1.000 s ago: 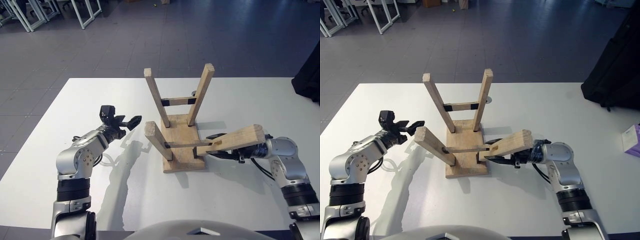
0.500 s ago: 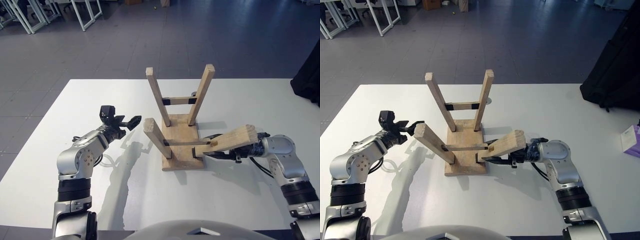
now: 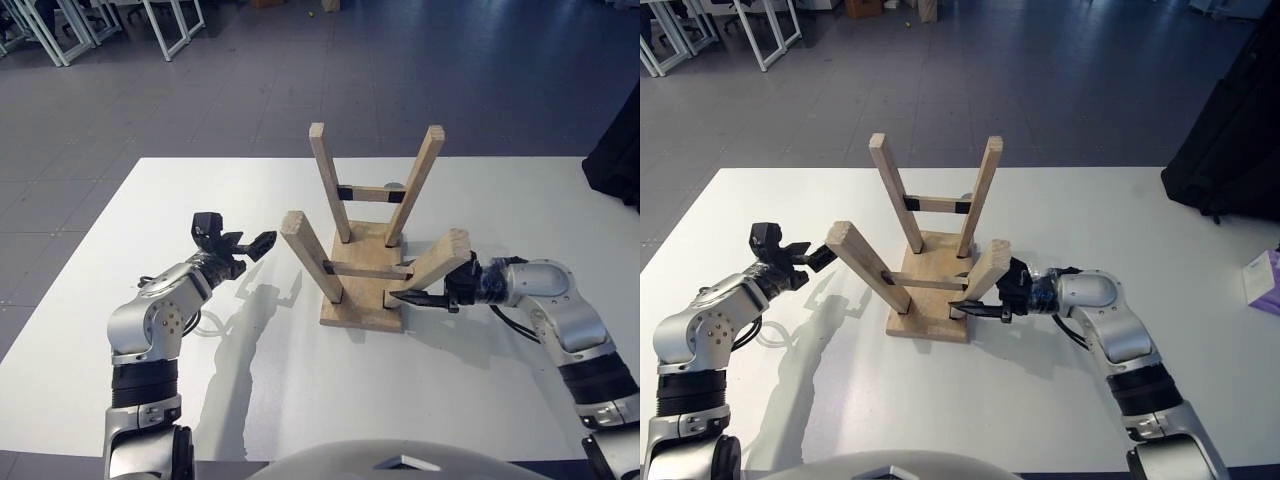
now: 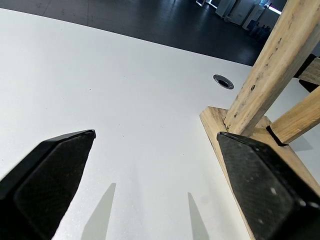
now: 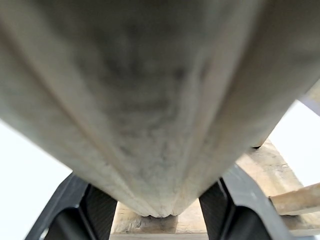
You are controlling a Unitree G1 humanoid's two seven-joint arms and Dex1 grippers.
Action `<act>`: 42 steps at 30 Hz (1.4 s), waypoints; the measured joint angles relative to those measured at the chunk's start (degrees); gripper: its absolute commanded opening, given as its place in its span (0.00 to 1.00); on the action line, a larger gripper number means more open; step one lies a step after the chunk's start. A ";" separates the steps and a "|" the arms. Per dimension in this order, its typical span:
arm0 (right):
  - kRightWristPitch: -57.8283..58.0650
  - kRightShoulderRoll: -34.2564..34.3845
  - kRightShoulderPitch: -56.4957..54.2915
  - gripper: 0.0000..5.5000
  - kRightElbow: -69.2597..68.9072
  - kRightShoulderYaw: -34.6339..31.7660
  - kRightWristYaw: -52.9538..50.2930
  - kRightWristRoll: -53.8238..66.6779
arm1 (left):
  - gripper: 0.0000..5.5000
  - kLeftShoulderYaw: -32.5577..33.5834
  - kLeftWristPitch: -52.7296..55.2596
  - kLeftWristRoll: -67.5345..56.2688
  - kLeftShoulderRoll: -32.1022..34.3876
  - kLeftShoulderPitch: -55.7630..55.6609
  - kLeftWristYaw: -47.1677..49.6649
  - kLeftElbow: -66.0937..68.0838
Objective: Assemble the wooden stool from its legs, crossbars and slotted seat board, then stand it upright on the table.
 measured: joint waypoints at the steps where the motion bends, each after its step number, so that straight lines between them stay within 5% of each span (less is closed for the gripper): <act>1: 0.36 0.05 -0.12 0.37 -0.33 0.41 -1.23 -0.60 | 0.82 0.03 0.07 0.00 0.00 0.01 0.01 -0.02; 7: 4.64 3.43 -4.87 0.37 6.16 -0.33 -12.13 -2.80 | 0.82 2.26 0.56 0.64 0.02 0.37 1.75 -0.15; 11: 5.25 4.22 -4.38 0.37 6.82 -1.22 -15.26 -2.86 | 0.70 4.64 0.63 -1.42 0.10 0.72 0.66 -2.49; 17: 5.24 4.49 -3.56 0.37 6.08 -1.61 -16.26 -2.90 | 0.49 11.38 11.83 -35.61 5.47 3.03 -14.84 -21.11; 20: 5.25 4.62 -3.74 0.37 7.03 -1.56 -16.16 -2.99 | 0.46 8.19 12.25 -44.59 6.41 -3.85 -9.12 -27.64; 25: 5.23 5.22 -4.34 0.37 7.08 -1.50 -16.18 -3.02 | 0.46 -13.11 5.61 -18.98 -8.17 -13.71 14.55 -25.98; 28: 5.26 5.45 -4.36 0.37 7.06 -1.48 -16.29 -3.34 | 0.46 -22.17 0.93 -3.22 -10.66 -16.68 21.23 -21.38; 35: 6.01 5.89 -3.30 0.37 5.84 -1.65 -17.78 -3.46 | 0.46 -31.85 -15.16 20.38 -12.79 -30.05 21.87 -15.80; 42: 7.62 5.82 -4.58 0.37 6.13 -1.53 -16.80 -3.97 | 0.46 -51.65 -12.58 39.47 -8.93 -14.35 20.81 -10.65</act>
